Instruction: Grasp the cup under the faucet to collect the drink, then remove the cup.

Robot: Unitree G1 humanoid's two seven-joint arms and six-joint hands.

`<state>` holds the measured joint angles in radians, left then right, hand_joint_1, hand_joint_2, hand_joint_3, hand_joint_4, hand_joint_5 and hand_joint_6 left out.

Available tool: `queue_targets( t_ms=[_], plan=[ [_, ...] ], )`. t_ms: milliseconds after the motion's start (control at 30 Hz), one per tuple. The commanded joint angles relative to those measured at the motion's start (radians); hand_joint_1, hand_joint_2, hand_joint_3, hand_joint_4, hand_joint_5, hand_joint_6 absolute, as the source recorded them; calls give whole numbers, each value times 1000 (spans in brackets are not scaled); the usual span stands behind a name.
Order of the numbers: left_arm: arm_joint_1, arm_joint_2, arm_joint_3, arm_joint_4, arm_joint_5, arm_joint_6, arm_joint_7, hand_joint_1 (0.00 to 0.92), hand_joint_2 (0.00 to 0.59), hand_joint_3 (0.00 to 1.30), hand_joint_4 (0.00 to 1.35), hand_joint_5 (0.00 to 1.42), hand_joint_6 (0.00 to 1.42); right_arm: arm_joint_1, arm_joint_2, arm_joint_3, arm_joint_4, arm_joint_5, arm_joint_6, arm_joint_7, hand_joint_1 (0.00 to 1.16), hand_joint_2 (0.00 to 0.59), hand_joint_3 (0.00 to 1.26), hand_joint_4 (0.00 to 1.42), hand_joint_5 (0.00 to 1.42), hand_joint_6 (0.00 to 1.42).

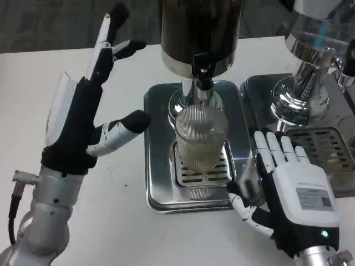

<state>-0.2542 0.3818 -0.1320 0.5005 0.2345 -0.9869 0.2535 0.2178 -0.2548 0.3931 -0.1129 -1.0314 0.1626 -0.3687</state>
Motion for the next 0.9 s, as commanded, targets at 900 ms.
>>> queue_targets(
  t_ms=[900],
  plan=[
    [-126,-126,0,129,-77,-17,-328,0,116,117,43,278,291,24,37,-1,-15,-3,18,-25,313,410,0,0,0,32]
  ],
)
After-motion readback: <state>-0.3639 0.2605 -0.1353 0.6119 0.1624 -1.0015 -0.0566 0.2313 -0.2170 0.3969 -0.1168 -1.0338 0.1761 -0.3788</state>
